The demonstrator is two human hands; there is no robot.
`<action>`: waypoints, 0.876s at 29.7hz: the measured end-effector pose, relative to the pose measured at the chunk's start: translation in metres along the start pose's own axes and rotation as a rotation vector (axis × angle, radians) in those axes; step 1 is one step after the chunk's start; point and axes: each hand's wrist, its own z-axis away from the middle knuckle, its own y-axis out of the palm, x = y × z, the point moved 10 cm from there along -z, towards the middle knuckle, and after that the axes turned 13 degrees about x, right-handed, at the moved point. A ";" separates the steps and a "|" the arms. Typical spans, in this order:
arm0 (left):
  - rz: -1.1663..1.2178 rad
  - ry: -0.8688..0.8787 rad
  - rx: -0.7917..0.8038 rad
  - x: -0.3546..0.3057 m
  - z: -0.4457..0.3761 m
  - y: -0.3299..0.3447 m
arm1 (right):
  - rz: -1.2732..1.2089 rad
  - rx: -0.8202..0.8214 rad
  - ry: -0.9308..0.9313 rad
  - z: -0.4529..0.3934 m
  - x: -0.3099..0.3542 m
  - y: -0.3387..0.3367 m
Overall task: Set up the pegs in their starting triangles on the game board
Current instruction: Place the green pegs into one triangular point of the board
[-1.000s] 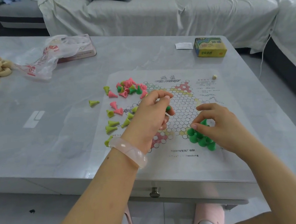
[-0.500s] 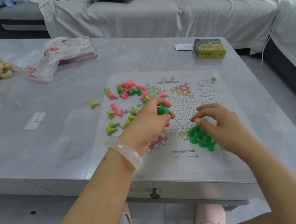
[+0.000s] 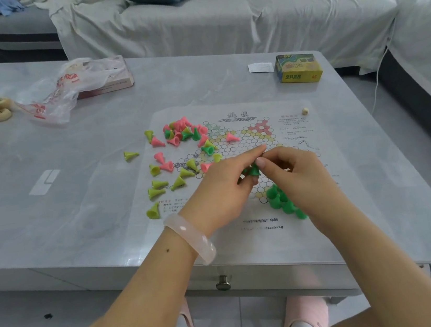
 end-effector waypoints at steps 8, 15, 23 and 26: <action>-0.024 0.039 0.017 -0.004 0.001 -0.002 | -0.167 -0.010 0.040 0.003 -0.004 -0.004; -0.078 0.016 0.015 -0.002 0.002 -0.003 | -0.176 0.019 0.005 0.002 0.000 -0.005; -0.025 -0.145 -0.175 0.025 0.007 -0.031 | 0.226 0.024 0.114 0.002 -0.012 -0.010; -0.005 -0.143 -0.177 0.024 0.008 -0.033 | 0.362 0.045 0.152 0.001 -0.016 -0.008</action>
